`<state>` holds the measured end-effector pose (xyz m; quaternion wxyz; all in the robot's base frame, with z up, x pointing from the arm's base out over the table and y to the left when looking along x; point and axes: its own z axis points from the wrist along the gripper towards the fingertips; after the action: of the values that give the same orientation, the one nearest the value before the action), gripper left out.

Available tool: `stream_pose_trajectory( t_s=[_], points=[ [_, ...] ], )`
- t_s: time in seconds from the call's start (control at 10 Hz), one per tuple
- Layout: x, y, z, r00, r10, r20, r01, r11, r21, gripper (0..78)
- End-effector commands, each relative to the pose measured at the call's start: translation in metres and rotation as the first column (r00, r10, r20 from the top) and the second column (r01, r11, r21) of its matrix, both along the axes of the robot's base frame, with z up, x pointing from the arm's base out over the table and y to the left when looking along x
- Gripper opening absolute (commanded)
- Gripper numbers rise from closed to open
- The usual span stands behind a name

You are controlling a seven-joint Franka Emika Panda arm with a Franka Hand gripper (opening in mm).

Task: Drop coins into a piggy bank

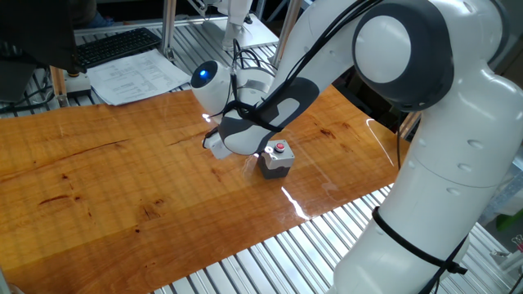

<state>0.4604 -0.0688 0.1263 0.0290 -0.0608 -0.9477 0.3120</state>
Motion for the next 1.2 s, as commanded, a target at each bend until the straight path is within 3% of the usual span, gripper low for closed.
stream_pose_trajectory(
  t_s=[0.1,1.0,1.1,1.2],
  points=[
    [0.001,0.0,0.001,1.0,-0.001,0.003,0.001,1.0,-0.001,77.5],
    [0.001,0.0,0.001,1.0,-0.001,0.003,0.001,1.0,-0.001,77.5],
    [0.005,0.004,-0.012,1.0,0.005,-0.002,-0.005,1.0,0.008,77.5],
    [0.005,0.004,-0.012,1.0,0.005,-0.003,-0.005,1.0,0.017,77.5]
  ],
)
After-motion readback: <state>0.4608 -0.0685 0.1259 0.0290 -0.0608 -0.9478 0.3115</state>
